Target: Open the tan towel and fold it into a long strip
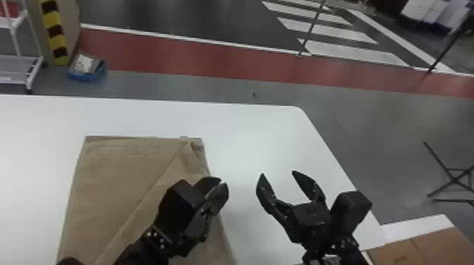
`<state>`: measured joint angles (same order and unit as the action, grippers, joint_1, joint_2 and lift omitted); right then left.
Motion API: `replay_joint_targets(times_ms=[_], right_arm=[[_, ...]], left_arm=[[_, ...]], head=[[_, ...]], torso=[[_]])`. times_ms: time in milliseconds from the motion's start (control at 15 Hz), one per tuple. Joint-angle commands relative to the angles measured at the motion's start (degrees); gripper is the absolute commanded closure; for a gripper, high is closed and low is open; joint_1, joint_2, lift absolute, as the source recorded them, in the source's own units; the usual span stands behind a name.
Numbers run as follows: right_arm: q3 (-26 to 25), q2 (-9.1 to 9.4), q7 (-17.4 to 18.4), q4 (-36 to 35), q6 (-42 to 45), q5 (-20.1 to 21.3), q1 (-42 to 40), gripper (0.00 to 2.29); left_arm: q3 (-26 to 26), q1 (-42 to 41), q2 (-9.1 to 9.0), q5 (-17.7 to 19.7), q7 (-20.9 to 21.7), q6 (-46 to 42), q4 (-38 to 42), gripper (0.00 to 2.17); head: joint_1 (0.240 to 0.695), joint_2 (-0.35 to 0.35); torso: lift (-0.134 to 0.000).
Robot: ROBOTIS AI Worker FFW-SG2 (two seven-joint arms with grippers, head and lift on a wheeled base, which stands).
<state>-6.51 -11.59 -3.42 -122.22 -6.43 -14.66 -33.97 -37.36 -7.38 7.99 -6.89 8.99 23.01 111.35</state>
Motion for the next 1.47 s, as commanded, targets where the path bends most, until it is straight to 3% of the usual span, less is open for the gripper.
replay_joint_targets(times_ms=[0,200,333,467,667,733,867,1000,1133,1400], right_arm=[[-0.35,0.08,-0.01,-0.30,0.14,-0.02,-0.05,0.17],[-0.61,0.17,-0.10,-0.57,0.14,0.51,0.04,0.17],[-0.61,-0.01,-2.03,-0.65,-0.03,2.62,0.66,0.17],[-0.52,-1.06,-5.02,-1.09,-0.03,9.56,1.18,0.17],[2.29,-5.28,-6.51,-2.24,-0.21,30.13,1.18,0.17],[2.82,-6.86,-9.15,-2.50,-0.38,35.49,1.10,0.17],[1.94,-9.85,-16.53,-3.38,0.32,37.51,1.54,0.18],[1.50,-12.75,-23.39,-3.64,1.20,44.89,1.27,0.19],[2.82,-14.51,-25.59,-3.64,0.67,52.71,1.10,0.19],[3.87,-15.48,-29.80,-3.38,-0.03,54.38,2.06,0.23]], left_arm=[[-0.26,-0.01,0.01,0.03,-0.29,-0.20,-0.08,0.02],[-0.17,-0.36,0.36,0.30,-1.34,-0.55,0.62,0.03],[0.27,-0.97,0.71,0.12,-3.89,-0.55,1.15,0.03],[1.76,-2.12,1.94,0.38,-6.27,-1.43,1.85,0.05],[7.13,-4.31,2.21,2.49,-9.96,-2.84,3.08,0.04],[8.80,-4.93,2.21,3.20,-9.96,-2.84,3.52,0.05],[10.38,-5.72,2.30,3.55,-9.96,-3.01,4.40,0.07],[11.17,-6.33,2.56,4.16,-9.96,-3.01,4.93,0.07],[11.43,-6.42,2.47,4.43,-10.04,-3.01,5.02,0.07],[11.26,-6.33,2.47,4.43,-9.96,-3.01,5.02,0.08]], head=[[0.695,-0.350],[0.695,-0.350],[0.695,-0.350],[0.695,-0.350],[0.695,-0.350],[0.695,-0.350],[0.695,-0.339],[0.695,-0.290],[0.695,-0.277],[0.695,-0.287]], torso=[[-0.125],[-0.125],[-0.125],[-0.125],[-0.125],[-0.125],[-0.125],[-0.125],[-0.125],[-0.125]])
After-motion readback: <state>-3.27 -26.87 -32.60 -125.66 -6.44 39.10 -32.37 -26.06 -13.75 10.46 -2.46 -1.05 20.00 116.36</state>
